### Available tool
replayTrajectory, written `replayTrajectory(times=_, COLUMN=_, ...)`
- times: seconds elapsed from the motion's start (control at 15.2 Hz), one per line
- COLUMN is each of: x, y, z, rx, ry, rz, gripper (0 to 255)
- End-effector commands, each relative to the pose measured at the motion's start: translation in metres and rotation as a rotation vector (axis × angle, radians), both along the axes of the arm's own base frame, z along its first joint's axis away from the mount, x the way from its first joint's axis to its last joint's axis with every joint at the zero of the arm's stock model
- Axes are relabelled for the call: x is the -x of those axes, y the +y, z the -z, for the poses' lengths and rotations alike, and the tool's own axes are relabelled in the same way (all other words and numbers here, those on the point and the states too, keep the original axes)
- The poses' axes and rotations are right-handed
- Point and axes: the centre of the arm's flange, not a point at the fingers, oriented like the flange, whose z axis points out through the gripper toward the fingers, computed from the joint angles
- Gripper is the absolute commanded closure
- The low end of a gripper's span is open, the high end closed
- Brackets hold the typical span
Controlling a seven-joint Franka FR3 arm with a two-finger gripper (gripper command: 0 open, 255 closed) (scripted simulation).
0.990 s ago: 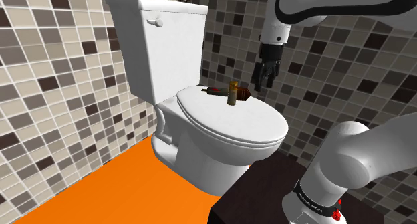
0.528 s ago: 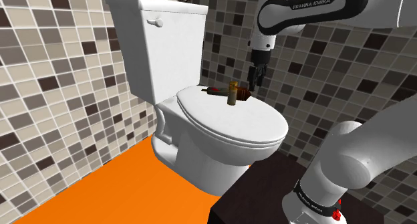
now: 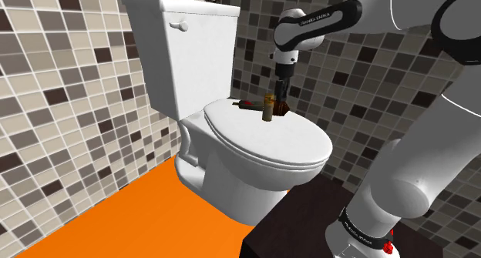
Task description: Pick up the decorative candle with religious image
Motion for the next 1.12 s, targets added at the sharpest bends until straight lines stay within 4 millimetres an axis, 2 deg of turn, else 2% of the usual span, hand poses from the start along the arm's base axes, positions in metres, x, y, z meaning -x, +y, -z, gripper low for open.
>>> replayTrajectory(times=0.0, x=-0.023, y=-0.011, z=0.01, rx=0.005, ry=-0.001, rz=-0.053, gripper=0)
replayTrajectory(times=0.66, x=-0.137, y=-0.039, z=0.061, rx=0.023, ry=-0.005, rz=-0.303, gripper=0)
replayTrajectory(times=1.06, x=-0.139, y=-0.039, z=0.089, rx=0.024, ry=-0.005, rz=-0.309, gripper=0)
